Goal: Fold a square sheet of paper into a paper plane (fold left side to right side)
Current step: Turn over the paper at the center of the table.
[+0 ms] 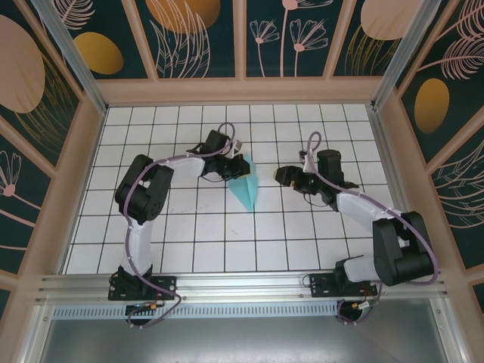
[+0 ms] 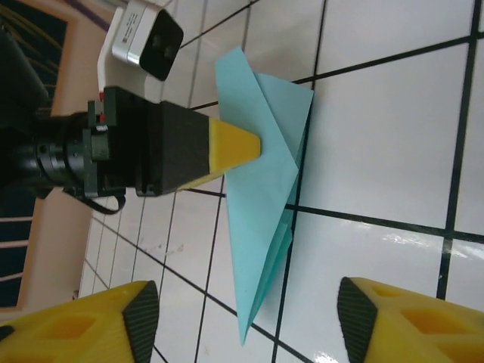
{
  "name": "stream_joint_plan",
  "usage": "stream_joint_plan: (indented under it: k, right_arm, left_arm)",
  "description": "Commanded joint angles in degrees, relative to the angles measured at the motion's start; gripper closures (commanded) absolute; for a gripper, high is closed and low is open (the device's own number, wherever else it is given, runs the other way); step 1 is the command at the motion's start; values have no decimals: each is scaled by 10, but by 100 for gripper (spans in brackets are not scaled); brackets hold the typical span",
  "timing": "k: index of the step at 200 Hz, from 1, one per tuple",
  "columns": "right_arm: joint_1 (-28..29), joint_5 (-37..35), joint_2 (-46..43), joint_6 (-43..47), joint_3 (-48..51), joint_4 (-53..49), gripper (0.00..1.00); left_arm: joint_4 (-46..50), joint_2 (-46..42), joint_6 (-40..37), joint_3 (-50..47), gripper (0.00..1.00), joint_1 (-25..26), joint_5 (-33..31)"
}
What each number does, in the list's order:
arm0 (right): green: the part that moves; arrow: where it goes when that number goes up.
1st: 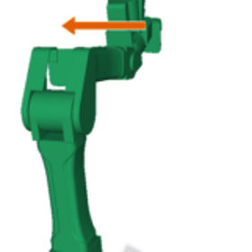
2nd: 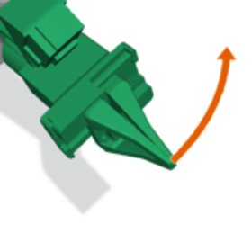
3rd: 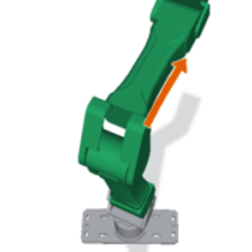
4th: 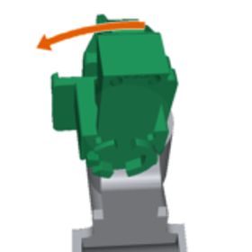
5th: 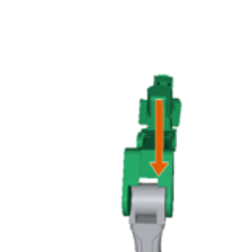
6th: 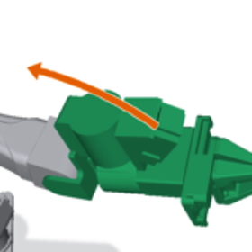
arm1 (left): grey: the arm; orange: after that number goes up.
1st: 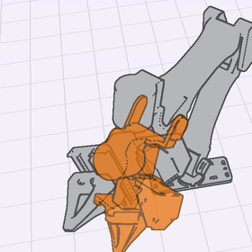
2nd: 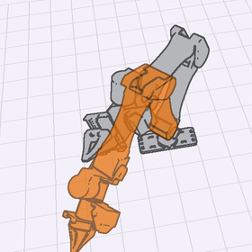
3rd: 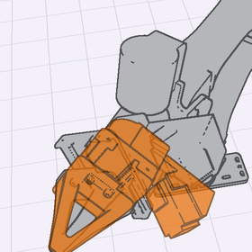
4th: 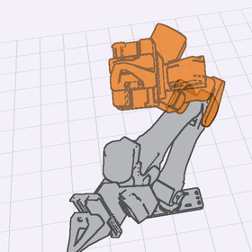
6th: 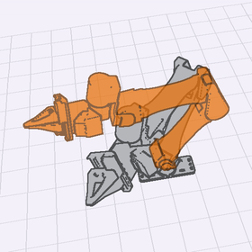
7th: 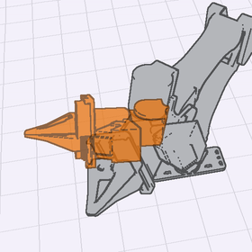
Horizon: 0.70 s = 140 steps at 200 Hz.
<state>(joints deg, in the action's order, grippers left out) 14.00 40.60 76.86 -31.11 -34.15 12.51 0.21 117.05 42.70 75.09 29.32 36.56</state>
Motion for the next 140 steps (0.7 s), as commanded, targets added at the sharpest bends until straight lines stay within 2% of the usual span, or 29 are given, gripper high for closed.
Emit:
stream_joint_plan:
  k: [1, 30, 51, 121, 140]
  right_arm:
    - [-10, 92, -21, -53, 26, 126, 21]
    - [-8, 154, -23, -130, 46, 267, 1]
    - [6, 174, -19, -156, 36, 327, 1]
    - [72, 168, 12, -177, -29, 386, 1]
    - [82, 166, 26, -180, -46, 386, 9]
  left_arm:
    - [-26, -83, 14, 37, 93, -4, -5]
    - [-37, -133, 37, 68, 93, -6, -2]
    - [-79, -155, 73, 76, 93, -6, 22]
    - [-126, -182, 119, 68, 92, -6, 64]
    - [-135, -184, 126, 64, 92, -6, 74]
